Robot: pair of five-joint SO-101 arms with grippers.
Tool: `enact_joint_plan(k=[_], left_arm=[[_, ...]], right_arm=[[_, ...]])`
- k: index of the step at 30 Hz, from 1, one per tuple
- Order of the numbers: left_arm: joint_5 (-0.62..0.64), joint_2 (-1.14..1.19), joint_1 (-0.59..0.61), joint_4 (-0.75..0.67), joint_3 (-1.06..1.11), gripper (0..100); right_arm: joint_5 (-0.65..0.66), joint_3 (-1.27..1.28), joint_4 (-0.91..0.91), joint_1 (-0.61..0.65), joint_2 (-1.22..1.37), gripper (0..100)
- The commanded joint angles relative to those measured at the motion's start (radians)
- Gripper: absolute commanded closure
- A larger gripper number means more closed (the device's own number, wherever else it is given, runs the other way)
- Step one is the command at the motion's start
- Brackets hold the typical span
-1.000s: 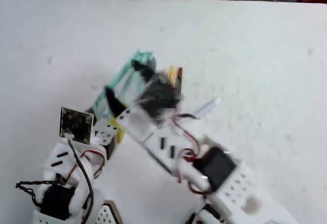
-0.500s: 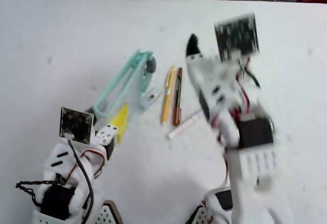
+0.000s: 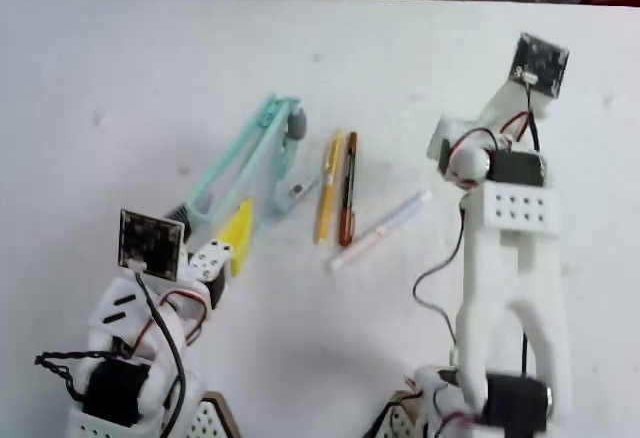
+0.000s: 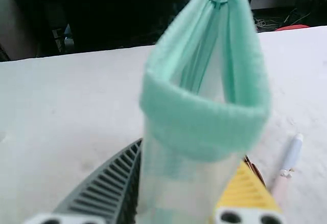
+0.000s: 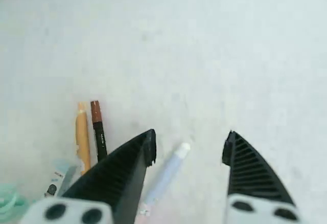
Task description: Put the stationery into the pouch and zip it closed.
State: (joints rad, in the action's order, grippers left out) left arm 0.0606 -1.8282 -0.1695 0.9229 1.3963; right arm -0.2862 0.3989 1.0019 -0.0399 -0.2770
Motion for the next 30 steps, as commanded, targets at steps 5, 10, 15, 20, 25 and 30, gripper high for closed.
enact_joint_plan(k=[5,10,15,20,25,30], left_arm=[[0.008,0.005,-0.005,-0.025,-0.006,81],[0.008,0.005,-0.005,-0.025,-0.006,81],[0.008,0.005,-0.005,-0.025,-0.006,81],[0.008,0.005,-0.005,-0.025,-0.006,81],[0.008,0.005,-0.005,-0.025,-0.006,81],[0.008,0.005,-0.005,-0.025,-0.006,81]], right_arm=[[-0.107,-0.031,-0.056,0.01,0.289,79.7],[-0.181,-0.127,0.036,0.062,0.418,79.7],[-0.198,-0.187,0.038,0.137,0.484,79.7],[-0.199,-0.193,0.013,0.12,0.553,79.7],[-0.199,-0.221,0.021,0.108,0.627,80.1],[-0.199,-0.252,0.045,0.11,0.648,98.2]])
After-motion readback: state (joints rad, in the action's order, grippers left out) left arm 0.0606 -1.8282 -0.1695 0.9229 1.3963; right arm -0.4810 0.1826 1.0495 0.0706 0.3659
